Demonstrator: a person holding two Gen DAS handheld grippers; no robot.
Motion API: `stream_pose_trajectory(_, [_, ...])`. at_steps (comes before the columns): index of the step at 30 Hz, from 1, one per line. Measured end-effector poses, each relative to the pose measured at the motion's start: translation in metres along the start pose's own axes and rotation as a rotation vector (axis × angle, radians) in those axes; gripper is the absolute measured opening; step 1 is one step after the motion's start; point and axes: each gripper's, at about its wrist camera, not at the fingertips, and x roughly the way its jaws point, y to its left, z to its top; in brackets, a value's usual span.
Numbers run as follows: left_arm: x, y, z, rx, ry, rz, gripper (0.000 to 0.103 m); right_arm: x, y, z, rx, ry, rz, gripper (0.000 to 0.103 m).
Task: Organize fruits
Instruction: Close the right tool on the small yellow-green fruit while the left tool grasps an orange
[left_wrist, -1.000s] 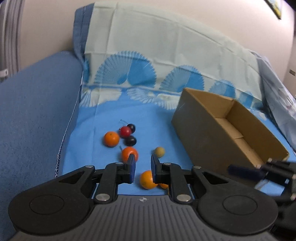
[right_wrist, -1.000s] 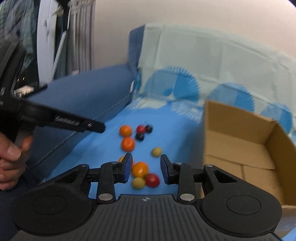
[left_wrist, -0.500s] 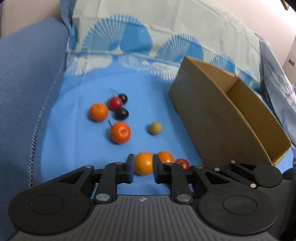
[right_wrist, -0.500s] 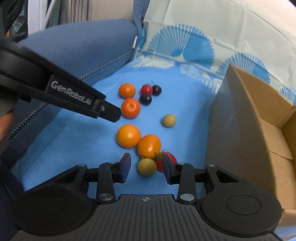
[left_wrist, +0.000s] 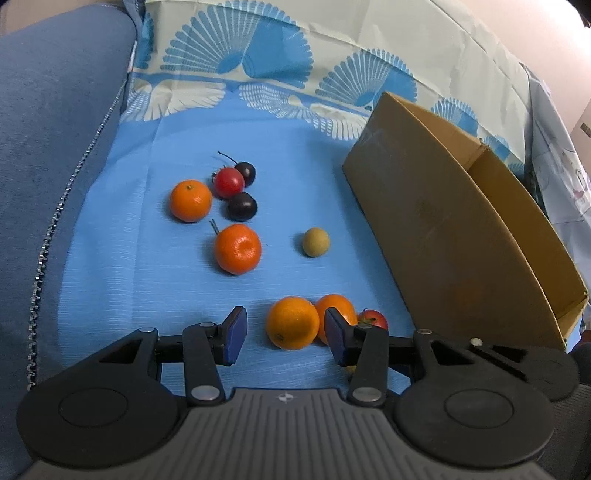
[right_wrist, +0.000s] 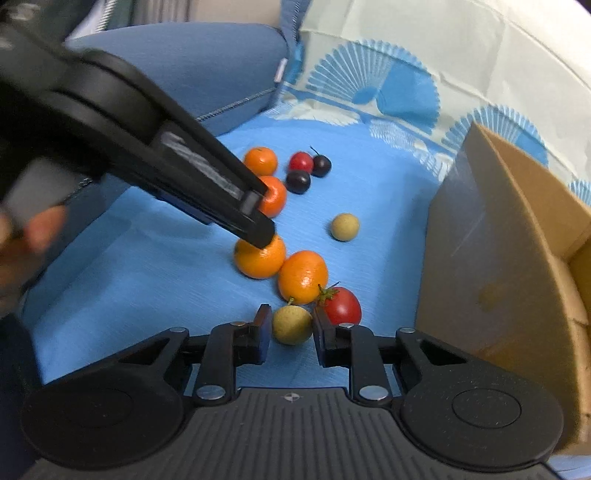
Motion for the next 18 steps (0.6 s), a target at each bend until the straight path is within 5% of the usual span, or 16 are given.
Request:
stream_pose_trajectory(13, [0.024, -0.017, -0.006, 0.034, 0.020, 0.038, 0.050, -0.001, -0.006, -0.008, 0.046, 0.096, 0.041, 0.025])
stream_pose_trajectory(18, [0.023, -0.015, -0.007, 0.027, 0.025, 0.058, 0.037, 0.005, -0.002, -0.011, 0.034, 0.099, 0.021, 0.028])
